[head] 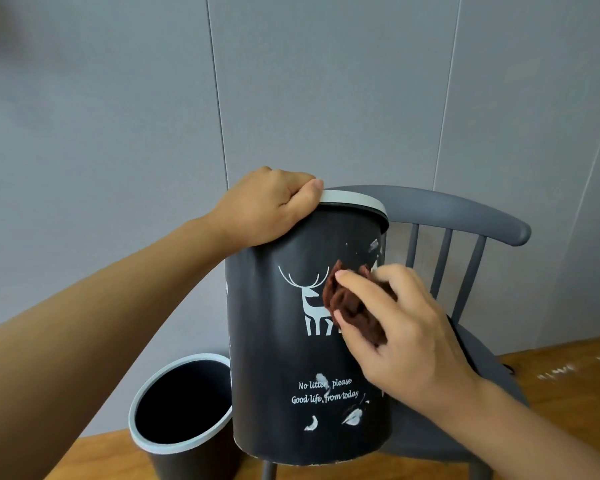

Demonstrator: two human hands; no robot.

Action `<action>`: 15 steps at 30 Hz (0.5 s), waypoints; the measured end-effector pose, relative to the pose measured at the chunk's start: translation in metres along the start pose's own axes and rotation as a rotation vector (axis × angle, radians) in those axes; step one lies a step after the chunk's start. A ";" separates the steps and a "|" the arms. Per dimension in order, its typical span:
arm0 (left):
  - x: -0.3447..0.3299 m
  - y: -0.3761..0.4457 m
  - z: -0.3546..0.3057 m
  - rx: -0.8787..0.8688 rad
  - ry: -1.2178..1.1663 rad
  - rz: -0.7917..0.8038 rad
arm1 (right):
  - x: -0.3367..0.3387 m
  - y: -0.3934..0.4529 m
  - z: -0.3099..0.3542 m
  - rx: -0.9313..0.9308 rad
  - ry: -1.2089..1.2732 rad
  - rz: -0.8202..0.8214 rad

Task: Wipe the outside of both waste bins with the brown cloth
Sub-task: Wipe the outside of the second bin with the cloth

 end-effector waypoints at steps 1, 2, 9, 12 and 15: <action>0.000 0.000 0.000 -0.002 -0.007 0.000 | 0.001 0.008 -0.003 -0.037 0.020 -0.016; 0.000 0.000 -0.001 -0.006 -0.015 0.001 | 0.002 0.018 -0.007 -0.097 0.045 -0.042; 0.000 0.001 0.002 0.018 -0.027 0.015 | -0.001 0.031 -0.005 -0.140 0.102 -0.078; 0.001 0.001 0.007 0.035 -0.028 0.016 | 0.002 0.000 0.010 0.001 0.115 0.034; 0.001 0.001 0.001 0.023 -0.031 0.018 | 0.005 0.018 -0.004 -0.053 0.091 -0.016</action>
Point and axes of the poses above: each hand's wrist, its own y-axis towards the middle knuckle, its own x-axis out of the back of the hand, z = x × y, the point moved 2 cm from there along y, towards the middle knuckle
